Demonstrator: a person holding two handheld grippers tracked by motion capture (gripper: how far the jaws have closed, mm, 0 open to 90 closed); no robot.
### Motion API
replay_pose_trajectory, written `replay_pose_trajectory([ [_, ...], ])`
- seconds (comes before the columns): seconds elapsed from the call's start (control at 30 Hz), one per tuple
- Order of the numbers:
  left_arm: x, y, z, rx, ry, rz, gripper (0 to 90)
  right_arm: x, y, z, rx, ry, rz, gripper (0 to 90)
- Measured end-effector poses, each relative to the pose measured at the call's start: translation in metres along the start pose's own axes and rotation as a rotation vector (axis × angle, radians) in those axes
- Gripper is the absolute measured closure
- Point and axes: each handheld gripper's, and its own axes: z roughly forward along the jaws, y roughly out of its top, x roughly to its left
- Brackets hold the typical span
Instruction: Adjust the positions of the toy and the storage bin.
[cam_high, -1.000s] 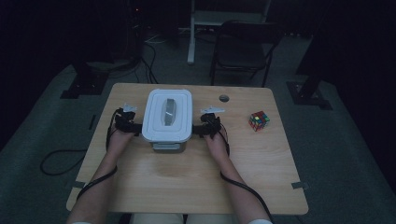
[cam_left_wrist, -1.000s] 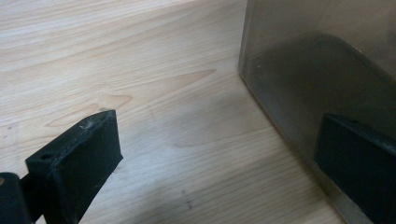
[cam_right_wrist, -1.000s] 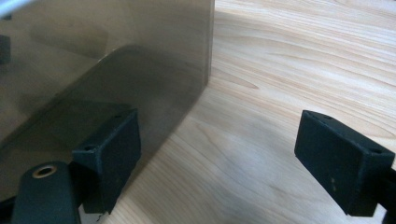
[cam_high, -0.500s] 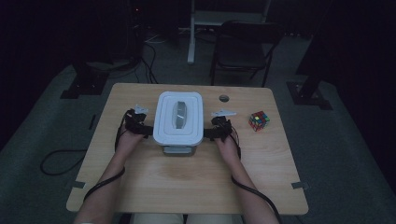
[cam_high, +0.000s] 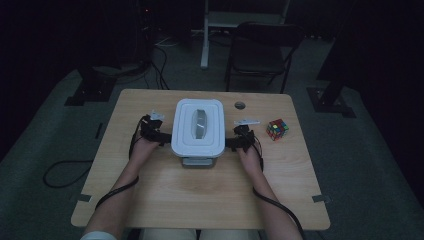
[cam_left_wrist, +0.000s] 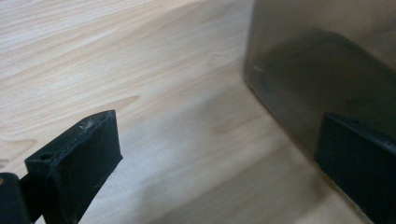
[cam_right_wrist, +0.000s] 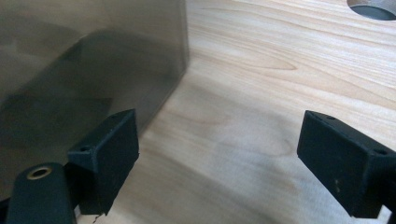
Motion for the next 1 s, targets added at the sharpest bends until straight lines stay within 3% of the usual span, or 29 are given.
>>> replay_pose_trajectory([
  [0.33, 0.0, 0.005, 0.006, -0.015, 0.006, -0.003, 1.3, 0.0, 0.02, 0.004, -0.024, -0.031, -0.003, 13.3],
  [0.37, 0.0, 0.004, 0.007, -0.008, -0.004, -0.026, 1.4, 0.0, 0.02, 0.004, -0.027, -0.029, -0.002, 13.9],
  [0.53, -0.006, 0.005, 0.006, 0.004, -0.001, 0.007, 1.4, -0.002, 0.017, 0.003, -0.014, -0.018, -0.002, 14.9],
  [0.73, -0.013, 0.003, 0.003, 0.012, -0.009, 0.002, 1.4, 0.0, 0.015, -0.004, -0.009, -0.022, -0.011, 16.4],
  [1.0, -0.028, -0.004, -0.008, 0.024, -0.019, 0.03, 1.4, 0.003, 0.003, -0.019, -0.021, 0.001, -0.027, 17.6],
])
